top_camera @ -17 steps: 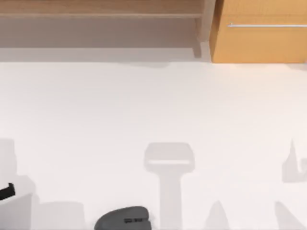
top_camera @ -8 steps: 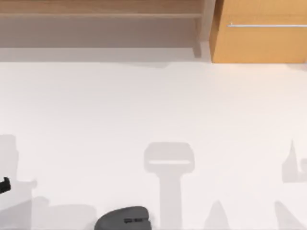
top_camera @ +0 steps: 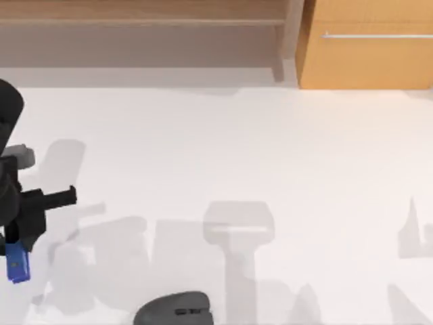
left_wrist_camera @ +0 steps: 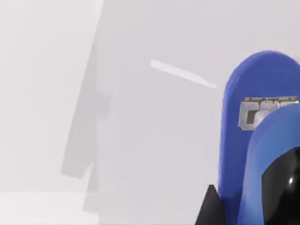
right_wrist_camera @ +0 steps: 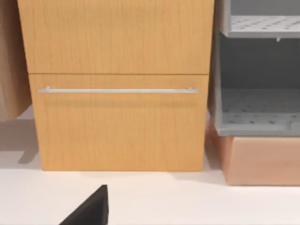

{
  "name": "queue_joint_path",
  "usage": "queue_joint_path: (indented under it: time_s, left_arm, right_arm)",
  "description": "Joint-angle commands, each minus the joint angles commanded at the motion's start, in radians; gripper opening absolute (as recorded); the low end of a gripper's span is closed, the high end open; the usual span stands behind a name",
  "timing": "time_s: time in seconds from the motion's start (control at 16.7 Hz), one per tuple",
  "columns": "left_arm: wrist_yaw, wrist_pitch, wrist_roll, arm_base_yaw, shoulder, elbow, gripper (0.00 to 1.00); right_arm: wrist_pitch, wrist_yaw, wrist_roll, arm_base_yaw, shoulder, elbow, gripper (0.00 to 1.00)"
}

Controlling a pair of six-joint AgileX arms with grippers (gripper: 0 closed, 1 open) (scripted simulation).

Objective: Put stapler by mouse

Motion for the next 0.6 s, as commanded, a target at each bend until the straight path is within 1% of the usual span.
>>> queue_joint_path:
  time_s: [0.36, 0.48, 0.6]
  left_arm:
    - [0.008, -0.058, -0.145, -0.344, 0.329, 0.405, 0.00]
    - [0.007, -0.064, -0.181, -0.431, 0.402, 0.502, 0.00]
    - [0.006, -0.066, -0.203, -0.485, 0.445, 0.558, 0.00]
  right_arm:
    - [0.000, 0.000, 0.000, 0.000, 0.000, 0.000, 1.00]
    - [0.000, 0.000, 0.000, 0.000, 0.000, 0.000, 1.00]
    - [0.000, 0.000, 0.000, 0.000, 0.000, 0.000, 1.00]
